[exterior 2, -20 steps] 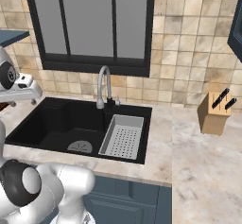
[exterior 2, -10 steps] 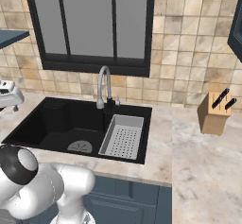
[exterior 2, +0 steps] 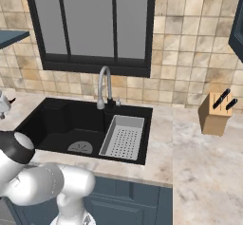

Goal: Pick up all produce items and place them in the sink. Turn on the sink faucet to wash them. Then turn the sink off and put them in the tray.

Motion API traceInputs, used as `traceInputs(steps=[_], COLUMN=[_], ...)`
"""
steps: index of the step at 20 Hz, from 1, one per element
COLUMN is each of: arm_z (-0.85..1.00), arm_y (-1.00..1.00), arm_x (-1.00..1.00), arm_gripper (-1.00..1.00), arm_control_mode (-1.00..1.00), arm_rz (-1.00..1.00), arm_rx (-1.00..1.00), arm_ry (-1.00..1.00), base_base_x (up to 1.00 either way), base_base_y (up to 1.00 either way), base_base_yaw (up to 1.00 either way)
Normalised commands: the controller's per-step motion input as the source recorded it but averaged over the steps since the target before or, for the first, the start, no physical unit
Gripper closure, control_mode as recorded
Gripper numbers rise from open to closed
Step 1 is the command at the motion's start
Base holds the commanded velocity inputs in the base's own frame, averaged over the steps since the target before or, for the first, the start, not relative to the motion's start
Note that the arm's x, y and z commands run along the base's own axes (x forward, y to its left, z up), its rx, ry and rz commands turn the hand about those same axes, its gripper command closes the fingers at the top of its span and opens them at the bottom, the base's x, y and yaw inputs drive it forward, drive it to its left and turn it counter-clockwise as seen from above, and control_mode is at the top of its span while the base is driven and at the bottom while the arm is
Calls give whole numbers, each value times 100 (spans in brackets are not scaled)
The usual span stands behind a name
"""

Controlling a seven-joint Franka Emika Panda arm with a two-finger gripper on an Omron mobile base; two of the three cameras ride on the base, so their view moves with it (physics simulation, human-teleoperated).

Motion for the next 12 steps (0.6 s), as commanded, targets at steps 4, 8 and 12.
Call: traceInputs(steps=[4, 8, 12], arm_z=[-32, -33, -33], arm_y=[65, 65, 64], arm_x=[0, 0, 0], arm_gripper=[-100, -100, -100], arm_control_mode=[-100, -100, -100], arm_rz=[7, 5, 3], arm_rx=[0, 0, 0], arm_ry=[5, 3, 1], base_base_x=[0, 0, 0], base_base_y=[0, 0, 0], base_base_yaw=[0, 0, 0])
